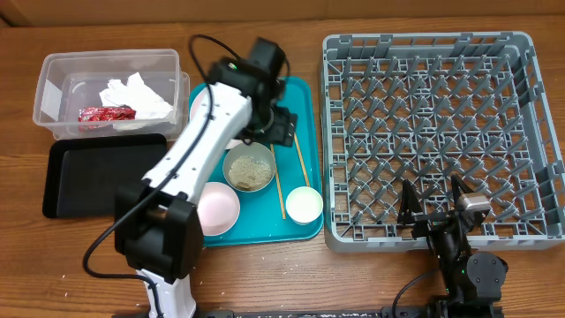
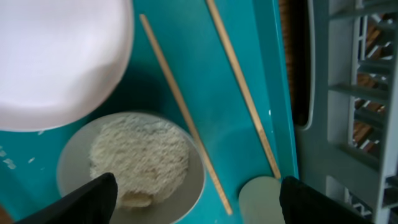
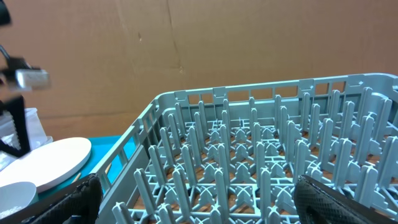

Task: Sort waste into correct bins and load items into the dishwasher
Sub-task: 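Move left gripper to the white rice bowl and grasp its rim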

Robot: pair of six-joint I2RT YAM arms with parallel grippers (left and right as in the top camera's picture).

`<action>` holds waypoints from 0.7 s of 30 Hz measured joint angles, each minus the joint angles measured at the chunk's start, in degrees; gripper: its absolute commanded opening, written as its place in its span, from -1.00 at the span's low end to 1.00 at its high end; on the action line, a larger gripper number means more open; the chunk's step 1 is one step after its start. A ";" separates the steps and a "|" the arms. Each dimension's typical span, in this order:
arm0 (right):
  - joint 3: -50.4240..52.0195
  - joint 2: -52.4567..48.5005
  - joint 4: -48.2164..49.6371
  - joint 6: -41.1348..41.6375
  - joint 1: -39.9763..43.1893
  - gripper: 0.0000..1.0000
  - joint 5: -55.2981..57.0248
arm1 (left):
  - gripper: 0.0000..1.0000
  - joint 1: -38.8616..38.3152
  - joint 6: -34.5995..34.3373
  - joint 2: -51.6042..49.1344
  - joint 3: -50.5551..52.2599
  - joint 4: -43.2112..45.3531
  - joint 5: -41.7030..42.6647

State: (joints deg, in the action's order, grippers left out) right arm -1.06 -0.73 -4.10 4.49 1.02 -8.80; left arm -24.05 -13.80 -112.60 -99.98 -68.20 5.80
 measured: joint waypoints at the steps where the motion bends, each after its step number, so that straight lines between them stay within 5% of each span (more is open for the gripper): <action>1: 0.00 0.00 0.02 0.00 0.00 1.00 0.00 | 0.67 -0.61 -0.04 -0.04 1.29 1.42 0.00; 21: 0.00 0.00 0.00 0.02 0.00 1.00 0.00 | 0.30 -2.99 8.48 -0.17 15.72 11.04 -1.70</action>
State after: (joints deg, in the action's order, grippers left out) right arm -1.06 -0.73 -4.10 4.51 1.02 -8.80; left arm -27.05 -5.32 -112.77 -84.27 -57.17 4.10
